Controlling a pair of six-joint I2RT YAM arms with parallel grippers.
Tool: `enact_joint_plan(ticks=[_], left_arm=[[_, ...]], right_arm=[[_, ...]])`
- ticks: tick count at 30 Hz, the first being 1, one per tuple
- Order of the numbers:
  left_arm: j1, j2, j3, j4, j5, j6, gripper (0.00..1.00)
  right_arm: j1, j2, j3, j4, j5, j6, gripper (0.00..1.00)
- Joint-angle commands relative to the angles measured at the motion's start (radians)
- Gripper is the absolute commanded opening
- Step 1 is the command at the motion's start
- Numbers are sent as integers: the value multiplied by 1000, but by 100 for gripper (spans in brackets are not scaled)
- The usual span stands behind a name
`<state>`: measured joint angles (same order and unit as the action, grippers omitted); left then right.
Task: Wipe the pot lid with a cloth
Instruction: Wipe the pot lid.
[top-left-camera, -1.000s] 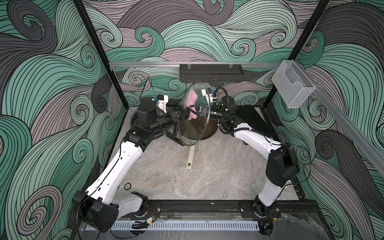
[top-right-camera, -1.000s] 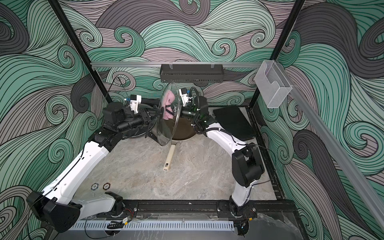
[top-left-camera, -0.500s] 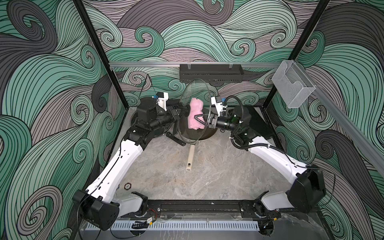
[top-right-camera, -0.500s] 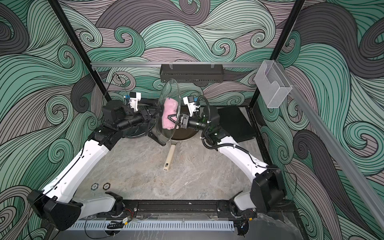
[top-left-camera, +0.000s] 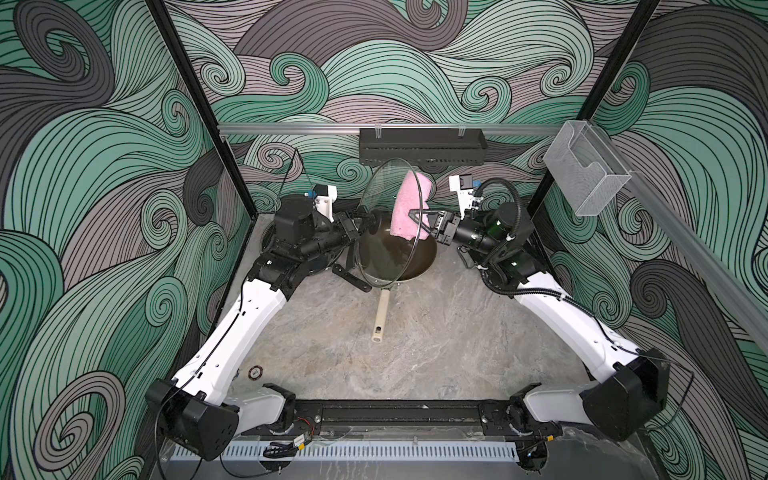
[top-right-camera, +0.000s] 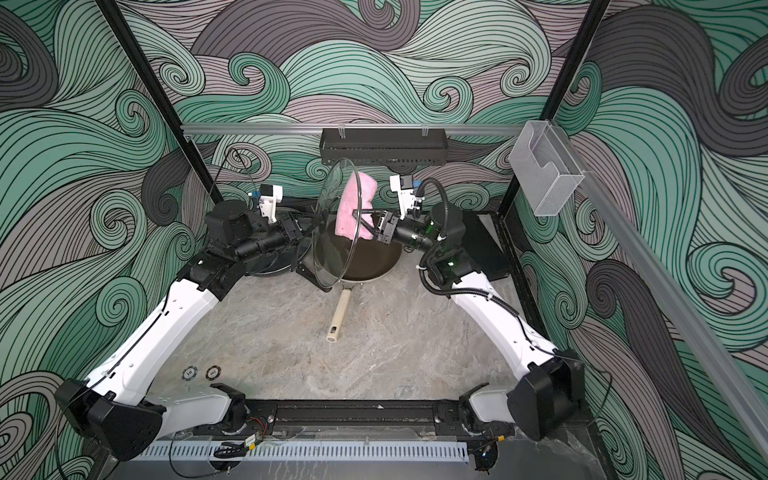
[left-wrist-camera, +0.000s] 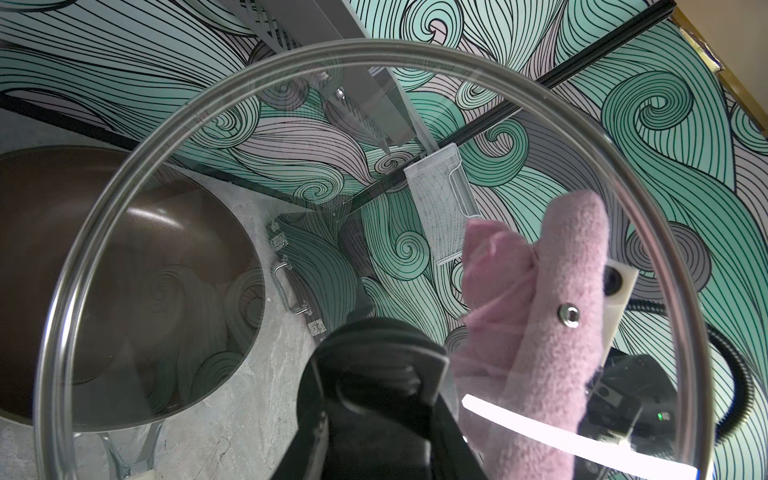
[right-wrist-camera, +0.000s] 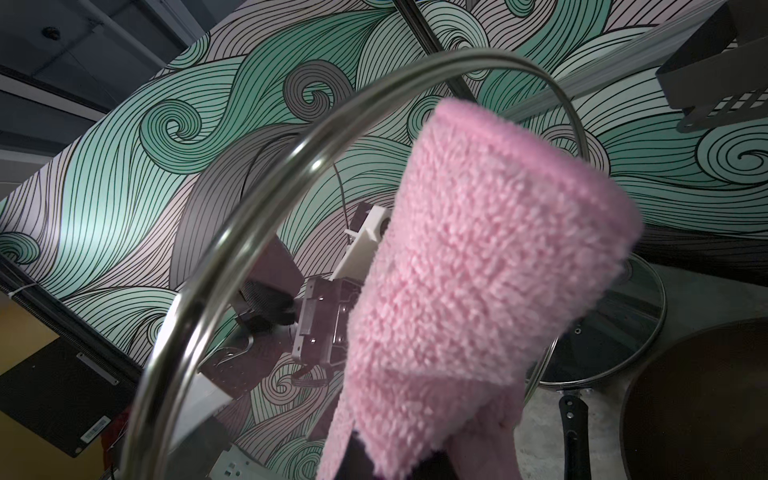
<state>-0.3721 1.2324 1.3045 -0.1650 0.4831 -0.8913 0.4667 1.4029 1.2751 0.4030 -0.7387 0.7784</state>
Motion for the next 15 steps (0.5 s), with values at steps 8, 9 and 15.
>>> enact_joint_plan(ticks=[8, 9, 15], left_arm=[[-16, -54, 52, 151, 58, -4, 0], [-16, -54, 54, 154, 63, -5, 0], [-17, -64, 59, 163, 66, 6, 0]], right_arm=[[-4, 295, 248, 117, -45, 73, 0], [-3, 325, 272, 112, -49, 74, 0], [14, 465, 382, 96, -74, 100, 0]])
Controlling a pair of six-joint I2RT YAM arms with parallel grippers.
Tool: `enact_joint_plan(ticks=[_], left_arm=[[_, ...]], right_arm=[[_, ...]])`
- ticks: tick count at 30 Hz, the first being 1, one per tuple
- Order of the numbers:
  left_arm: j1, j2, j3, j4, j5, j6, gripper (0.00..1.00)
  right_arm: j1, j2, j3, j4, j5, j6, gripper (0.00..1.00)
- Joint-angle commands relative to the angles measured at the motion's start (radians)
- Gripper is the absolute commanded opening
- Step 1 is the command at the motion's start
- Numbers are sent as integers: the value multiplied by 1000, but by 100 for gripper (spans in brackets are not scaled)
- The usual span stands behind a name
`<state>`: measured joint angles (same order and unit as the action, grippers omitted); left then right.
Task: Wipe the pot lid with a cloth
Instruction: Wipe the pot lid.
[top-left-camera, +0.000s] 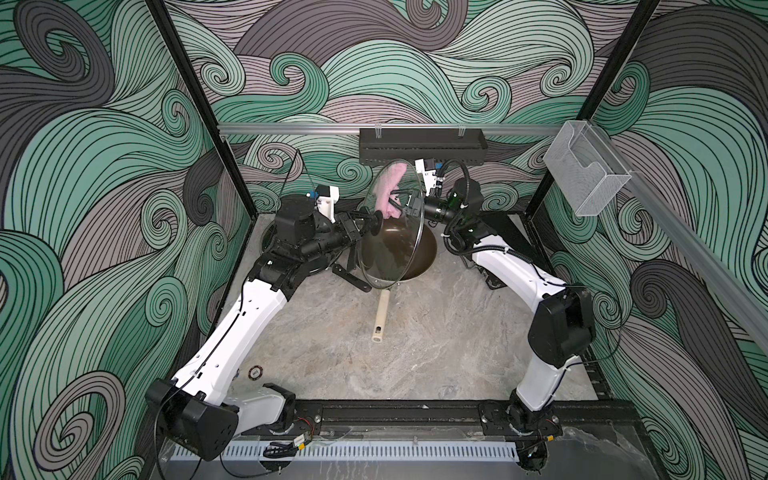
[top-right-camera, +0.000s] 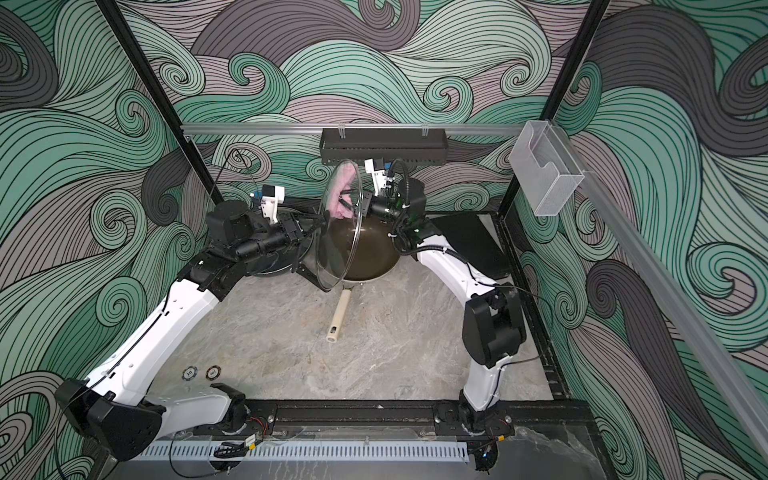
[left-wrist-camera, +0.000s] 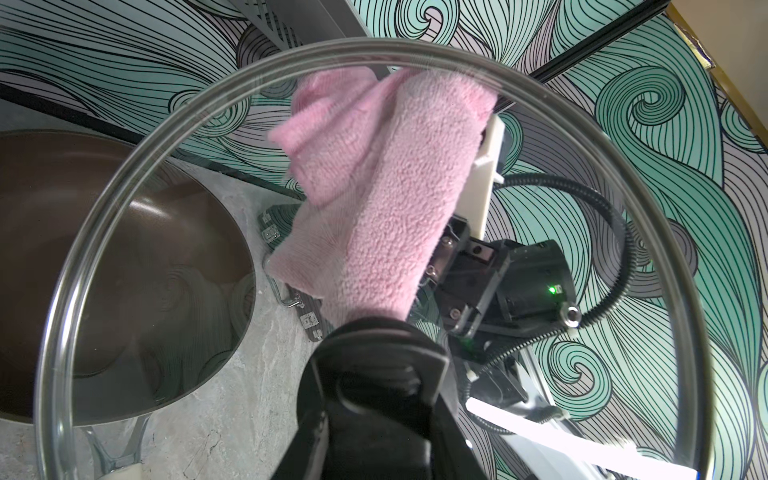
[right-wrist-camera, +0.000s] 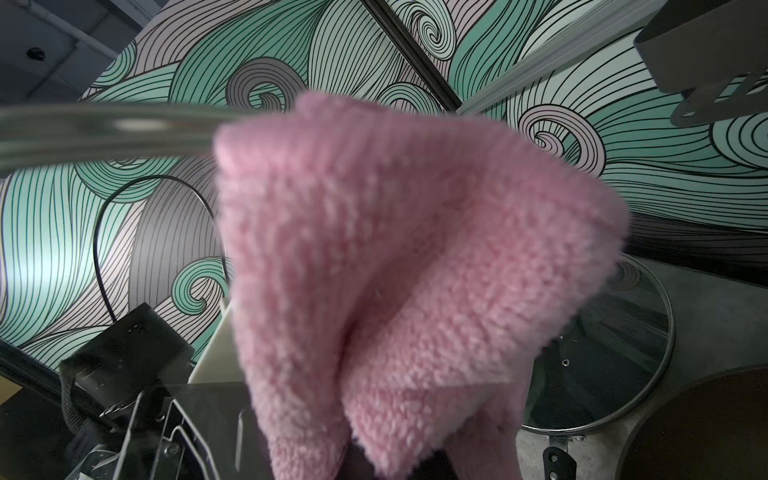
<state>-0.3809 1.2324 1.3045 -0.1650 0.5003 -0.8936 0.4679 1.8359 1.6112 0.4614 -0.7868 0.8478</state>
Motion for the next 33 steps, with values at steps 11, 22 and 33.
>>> enact_joint_plan(ticks=[11, 22, 33], left_arm=[[-7, -42, 124, 161, 28, 17, 0], [-7, -21, 152, 164, -5, 24, 0], [-6, -30, 65, 111, -82, 83, 0]], right_arm=[[84, 68, -55, 62, -23, 38, 0], [117, -64, -349, 141, 18, 55, 0], [117, -412, -526, -36, 95, -52, 0]])
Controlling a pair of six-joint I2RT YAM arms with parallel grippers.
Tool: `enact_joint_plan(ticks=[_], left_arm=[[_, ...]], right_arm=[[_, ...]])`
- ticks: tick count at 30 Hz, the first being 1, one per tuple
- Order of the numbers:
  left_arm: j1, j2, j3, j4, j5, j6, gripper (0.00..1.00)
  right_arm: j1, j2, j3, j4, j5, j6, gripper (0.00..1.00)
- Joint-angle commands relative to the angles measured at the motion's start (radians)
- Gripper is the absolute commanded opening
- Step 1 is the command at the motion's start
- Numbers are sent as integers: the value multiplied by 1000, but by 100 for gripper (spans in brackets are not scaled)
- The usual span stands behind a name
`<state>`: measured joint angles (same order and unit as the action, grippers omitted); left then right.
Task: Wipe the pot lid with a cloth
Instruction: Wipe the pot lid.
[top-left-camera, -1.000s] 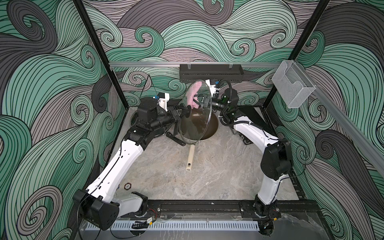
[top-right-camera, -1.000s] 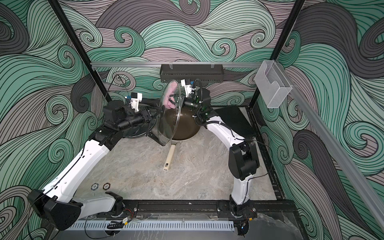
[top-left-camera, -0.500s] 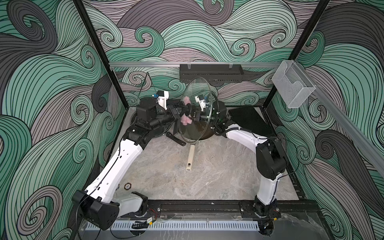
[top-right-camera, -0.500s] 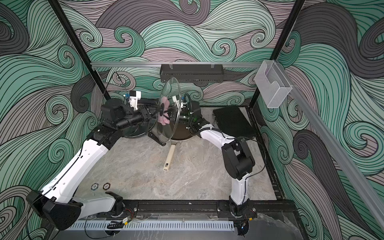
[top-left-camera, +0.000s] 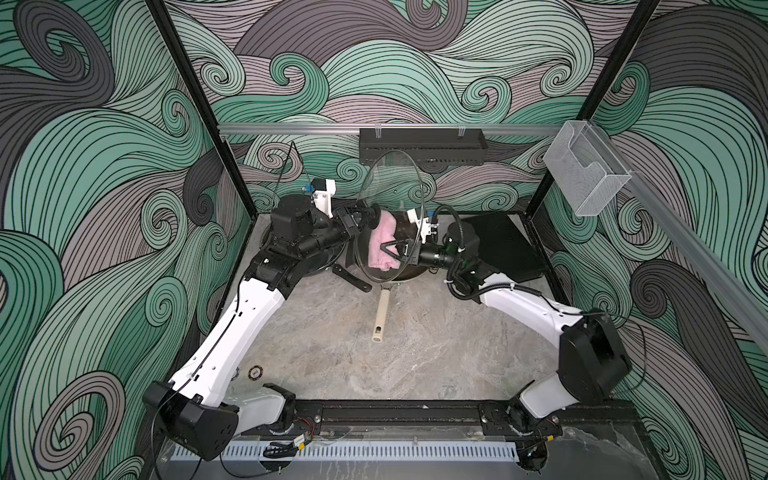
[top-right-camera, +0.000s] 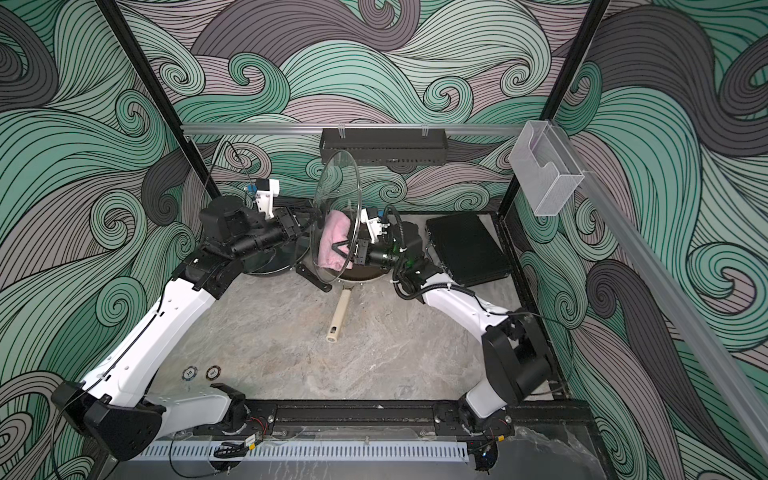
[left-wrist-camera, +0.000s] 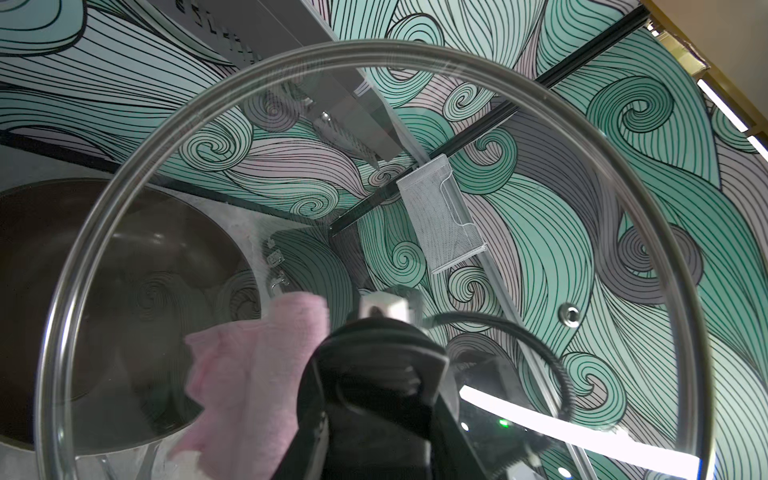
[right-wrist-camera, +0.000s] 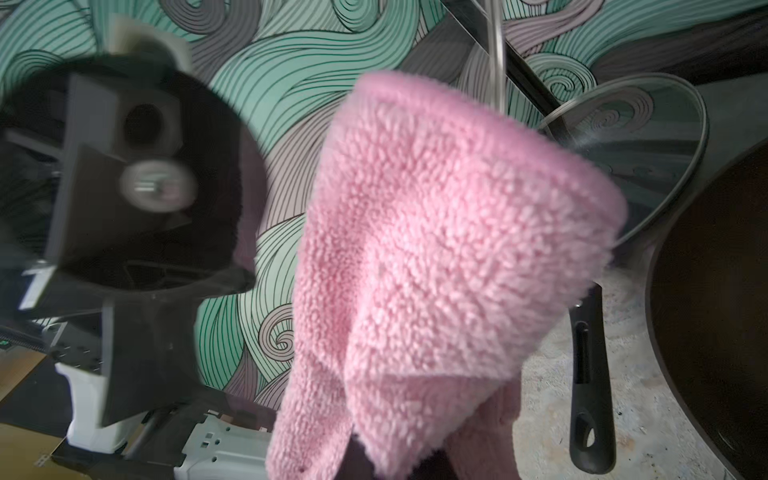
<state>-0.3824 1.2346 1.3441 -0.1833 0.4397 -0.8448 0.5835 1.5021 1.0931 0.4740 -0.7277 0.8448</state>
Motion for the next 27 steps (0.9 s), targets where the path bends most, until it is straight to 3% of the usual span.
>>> enact_joint_plan(ticks=[1, 7, 13, 27], left_arm=[[-5, -31, 22, 126, -24, 37, 0], [-4, -35, 1, 111, -33, 52, 0], [-4, -45, -23, 104, -24, 47, 0], [-5, -72, -12, 109, 15, 23, 0]], right_arm=[[-4, -104, -11, -65, 42, -51, 0], [-79, -201, 0, -96, 30, -29, 0], [-140, -170, 81, -88, 0, -24, 0], [-156, 236, 393, 97, -83, 121, 0]])
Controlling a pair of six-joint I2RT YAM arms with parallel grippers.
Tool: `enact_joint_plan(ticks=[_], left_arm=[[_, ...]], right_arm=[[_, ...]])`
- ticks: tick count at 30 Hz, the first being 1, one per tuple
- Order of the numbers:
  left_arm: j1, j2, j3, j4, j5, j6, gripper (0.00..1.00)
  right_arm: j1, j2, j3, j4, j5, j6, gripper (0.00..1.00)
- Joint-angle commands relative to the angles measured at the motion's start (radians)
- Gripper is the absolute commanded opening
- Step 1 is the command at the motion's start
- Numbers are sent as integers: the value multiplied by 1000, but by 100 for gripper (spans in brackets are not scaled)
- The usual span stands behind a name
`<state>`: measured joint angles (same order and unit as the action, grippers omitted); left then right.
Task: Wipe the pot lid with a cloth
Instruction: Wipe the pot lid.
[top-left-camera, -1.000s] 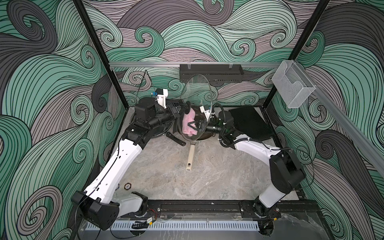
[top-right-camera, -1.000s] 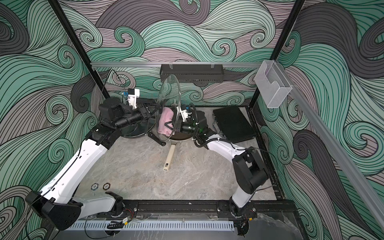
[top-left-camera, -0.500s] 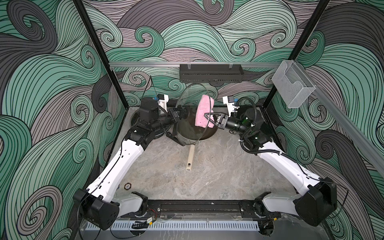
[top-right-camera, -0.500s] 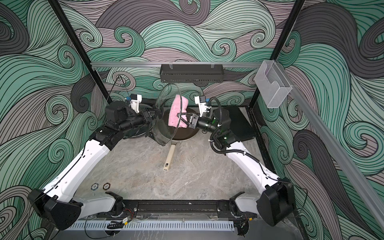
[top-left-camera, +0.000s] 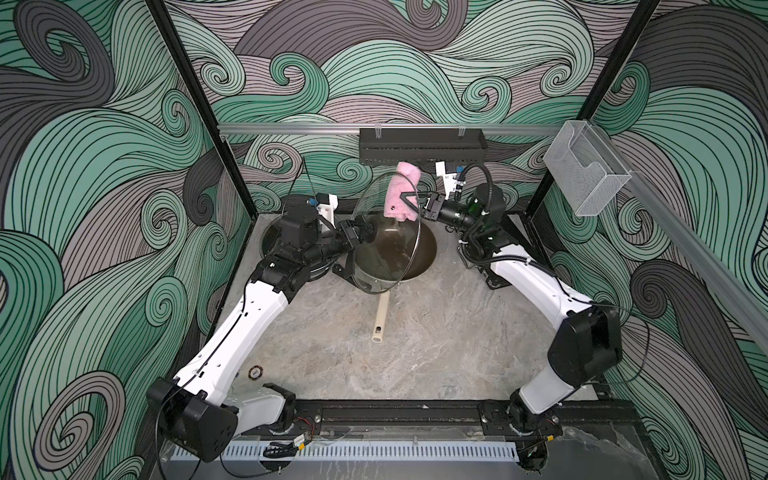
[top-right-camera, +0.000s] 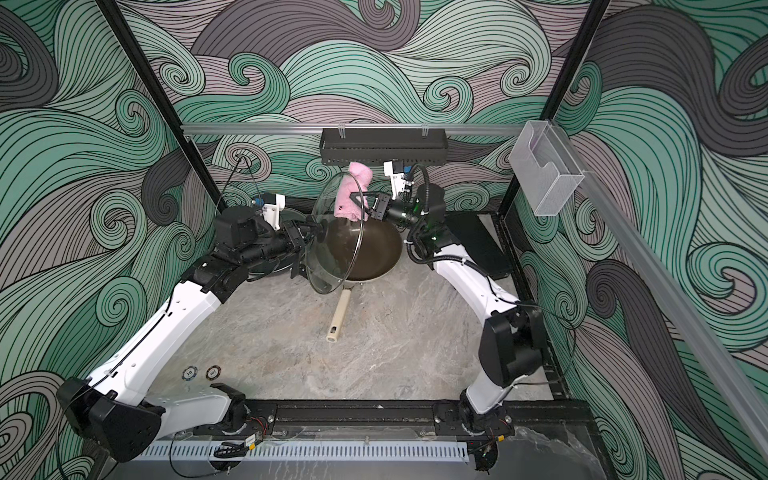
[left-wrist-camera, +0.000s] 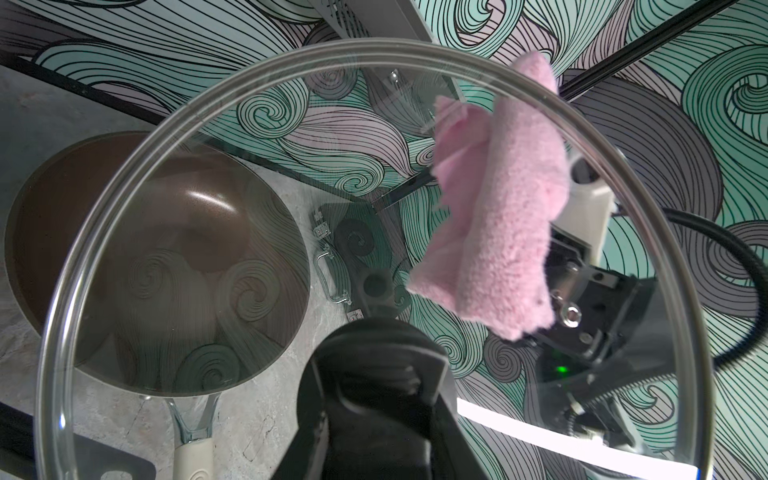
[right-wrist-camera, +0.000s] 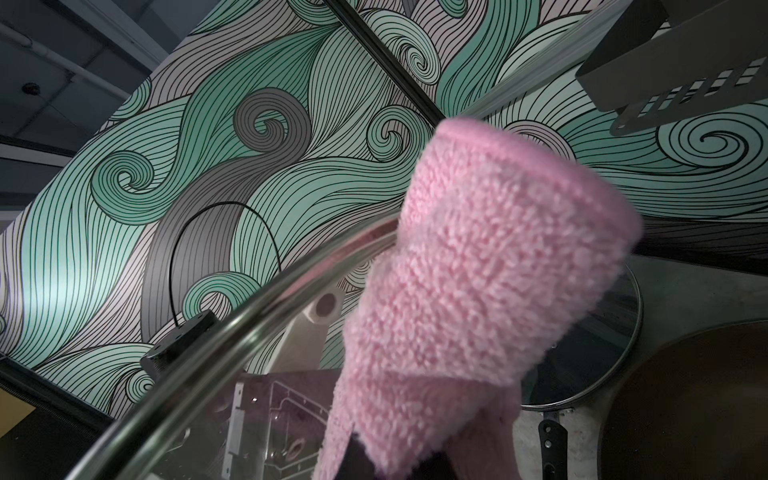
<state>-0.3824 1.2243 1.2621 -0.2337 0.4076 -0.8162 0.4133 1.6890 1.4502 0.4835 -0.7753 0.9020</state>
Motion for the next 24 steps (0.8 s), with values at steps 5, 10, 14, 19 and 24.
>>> enact_joint_plan(ticks=[5, 10, 14, 19, 24], left_arm=[[-4, -47, 92, 190, 76, -31, 0], [-5, -36, 103, 202, 83, -41, 0], [-5, -30, 108, 202, 66, -34, 0], [-5, -25, 116, 173, 13, 4, 0], [-5, -16, 108, 161, -21, 21, 0]], right_arm=[[80, 119, 62, 19, -21, -4, 0], [136, 154, 47, 39, -25, 6, 0], [166, 135, -20, 52, -22, 8, 0], [189, 50, -189, 91, -3, 18, 0], [195, -84, -358, 84, 9, 7, 0]])
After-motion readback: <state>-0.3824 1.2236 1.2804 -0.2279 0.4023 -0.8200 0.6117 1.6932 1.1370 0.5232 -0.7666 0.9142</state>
